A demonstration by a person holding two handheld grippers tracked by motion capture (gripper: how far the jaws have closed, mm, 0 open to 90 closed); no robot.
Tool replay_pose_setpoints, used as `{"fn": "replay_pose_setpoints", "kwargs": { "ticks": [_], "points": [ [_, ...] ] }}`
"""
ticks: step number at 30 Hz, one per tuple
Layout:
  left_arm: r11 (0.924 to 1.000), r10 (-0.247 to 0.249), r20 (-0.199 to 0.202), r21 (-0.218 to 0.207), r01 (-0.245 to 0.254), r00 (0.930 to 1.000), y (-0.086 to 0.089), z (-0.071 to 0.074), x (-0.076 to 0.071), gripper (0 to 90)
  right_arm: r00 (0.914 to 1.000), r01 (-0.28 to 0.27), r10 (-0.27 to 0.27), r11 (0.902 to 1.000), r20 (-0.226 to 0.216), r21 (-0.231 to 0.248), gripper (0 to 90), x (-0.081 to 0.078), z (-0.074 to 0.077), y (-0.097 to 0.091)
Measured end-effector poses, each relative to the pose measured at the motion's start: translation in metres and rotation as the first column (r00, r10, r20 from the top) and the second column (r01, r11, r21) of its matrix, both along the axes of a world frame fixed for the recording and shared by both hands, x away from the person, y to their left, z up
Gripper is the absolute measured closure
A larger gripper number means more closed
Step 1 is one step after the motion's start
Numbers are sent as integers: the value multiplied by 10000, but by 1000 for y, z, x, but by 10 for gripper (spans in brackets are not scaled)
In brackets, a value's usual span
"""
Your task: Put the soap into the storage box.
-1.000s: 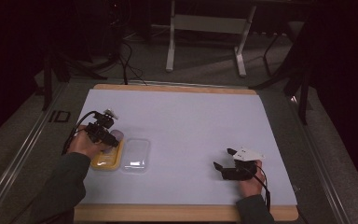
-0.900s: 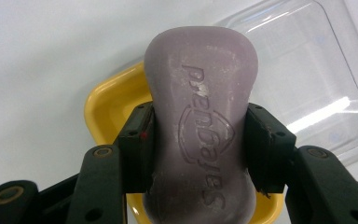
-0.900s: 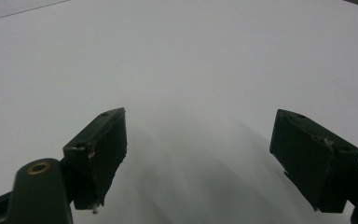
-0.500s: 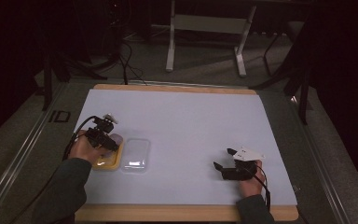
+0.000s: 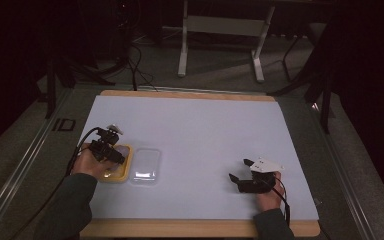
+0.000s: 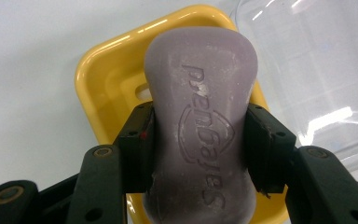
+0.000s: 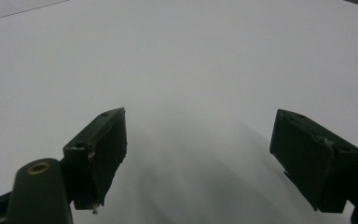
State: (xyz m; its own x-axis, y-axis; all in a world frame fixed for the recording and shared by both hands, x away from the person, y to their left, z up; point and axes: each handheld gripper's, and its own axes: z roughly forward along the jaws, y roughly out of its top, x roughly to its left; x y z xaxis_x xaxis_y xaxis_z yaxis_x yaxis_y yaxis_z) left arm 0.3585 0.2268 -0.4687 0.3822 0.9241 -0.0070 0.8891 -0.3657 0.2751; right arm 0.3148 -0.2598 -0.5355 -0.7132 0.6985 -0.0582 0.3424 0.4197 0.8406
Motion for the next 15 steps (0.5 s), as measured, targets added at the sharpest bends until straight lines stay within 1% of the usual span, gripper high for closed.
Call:
{"fn": "replay_pose_setpoints", "kwargs": {
  "ticks": [6, 11, 15],
  "points": [
    [9997, 202, -50, -97, -202, 9998, 2, -4, -1, 494, 10000, -7, 7, 10000, 15, -15, 182, 0, 0, 0],
    [9996, 284, -113, 77, -283, 9995, 2, -6, -1, 494, 10000, -12, 12, 10000, 2, -4, 182, 0, 0, 0],
    [9995, 311, -110, 62, -310, 9995, 0, -8, 0, 494, 10000, -8, 8, 10000, -6, 9, 182, 0, 0, 0]
  ]
}}
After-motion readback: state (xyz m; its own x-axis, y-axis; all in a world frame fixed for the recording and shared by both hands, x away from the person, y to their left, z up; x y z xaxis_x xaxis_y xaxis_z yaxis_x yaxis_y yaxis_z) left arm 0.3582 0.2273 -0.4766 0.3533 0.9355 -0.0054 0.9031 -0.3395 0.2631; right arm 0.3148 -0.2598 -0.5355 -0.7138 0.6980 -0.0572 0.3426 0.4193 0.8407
